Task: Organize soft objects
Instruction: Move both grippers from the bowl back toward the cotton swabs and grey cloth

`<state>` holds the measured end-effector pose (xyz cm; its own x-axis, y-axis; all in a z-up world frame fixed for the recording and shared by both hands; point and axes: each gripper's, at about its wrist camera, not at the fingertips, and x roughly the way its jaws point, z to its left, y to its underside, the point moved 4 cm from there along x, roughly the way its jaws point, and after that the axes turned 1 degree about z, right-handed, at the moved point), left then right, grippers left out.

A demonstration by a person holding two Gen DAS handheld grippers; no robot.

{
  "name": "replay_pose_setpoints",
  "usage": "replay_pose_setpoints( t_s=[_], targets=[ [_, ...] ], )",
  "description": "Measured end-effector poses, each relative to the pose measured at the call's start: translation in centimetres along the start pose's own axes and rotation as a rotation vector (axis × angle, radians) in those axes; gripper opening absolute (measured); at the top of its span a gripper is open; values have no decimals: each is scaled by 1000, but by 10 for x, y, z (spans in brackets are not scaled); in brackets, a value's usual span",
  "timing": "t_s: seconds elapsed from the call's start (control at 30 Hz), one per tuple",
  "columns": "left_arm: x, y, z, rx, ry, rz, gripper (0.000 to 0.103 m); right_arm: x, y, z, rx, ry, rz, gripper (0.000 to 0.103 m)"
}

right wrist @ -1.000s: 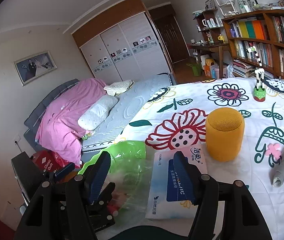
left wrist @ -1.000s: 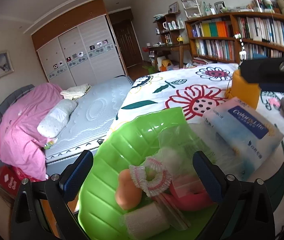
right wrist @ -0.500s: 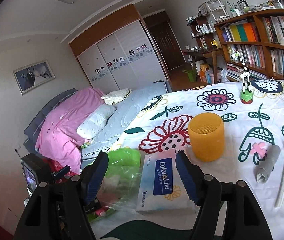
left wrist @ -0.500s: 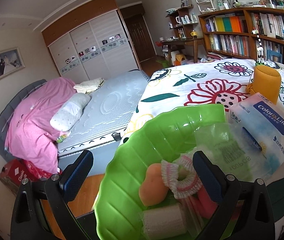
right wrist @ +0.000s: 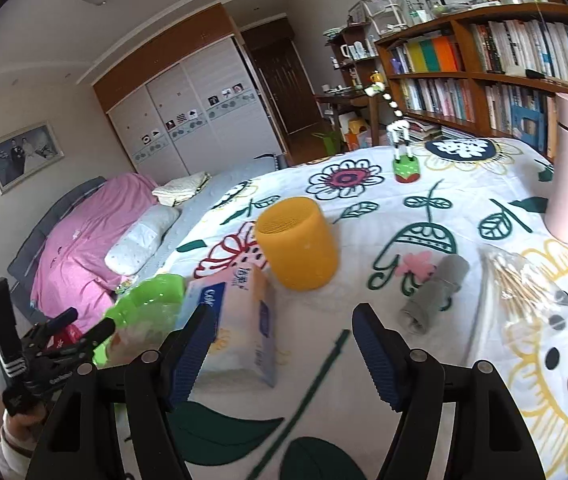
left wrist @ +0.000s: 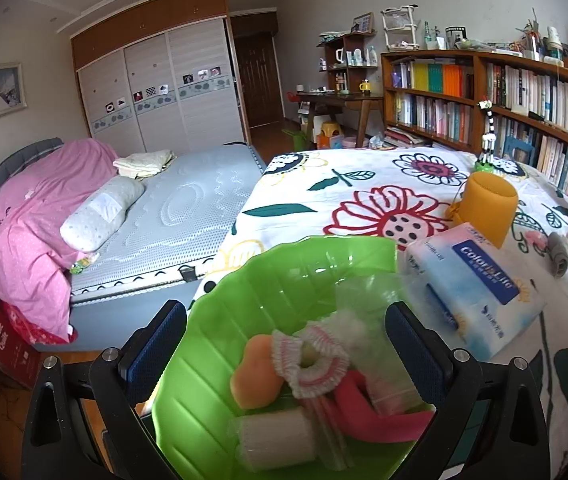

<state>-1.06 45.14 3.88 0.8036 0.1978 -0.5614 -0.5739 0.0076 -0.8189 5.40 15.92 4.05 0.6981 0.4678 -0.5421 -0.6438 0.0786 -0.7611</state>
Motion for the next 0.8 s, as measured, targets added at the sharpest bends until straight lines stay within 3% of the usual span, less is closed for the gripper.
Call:
replay_pose_setpoints(
  t_s=[0.37, 0.8],
  targets=[
    [-15, -15, -32, 41, 56, -35, 100, -25, 9, -74, 77, 155, -5, 74],
    [-22, -26, -71, -14, 265, -9, 100, -35, 7, -127, 109, 275, -5, 74]
  ],
)
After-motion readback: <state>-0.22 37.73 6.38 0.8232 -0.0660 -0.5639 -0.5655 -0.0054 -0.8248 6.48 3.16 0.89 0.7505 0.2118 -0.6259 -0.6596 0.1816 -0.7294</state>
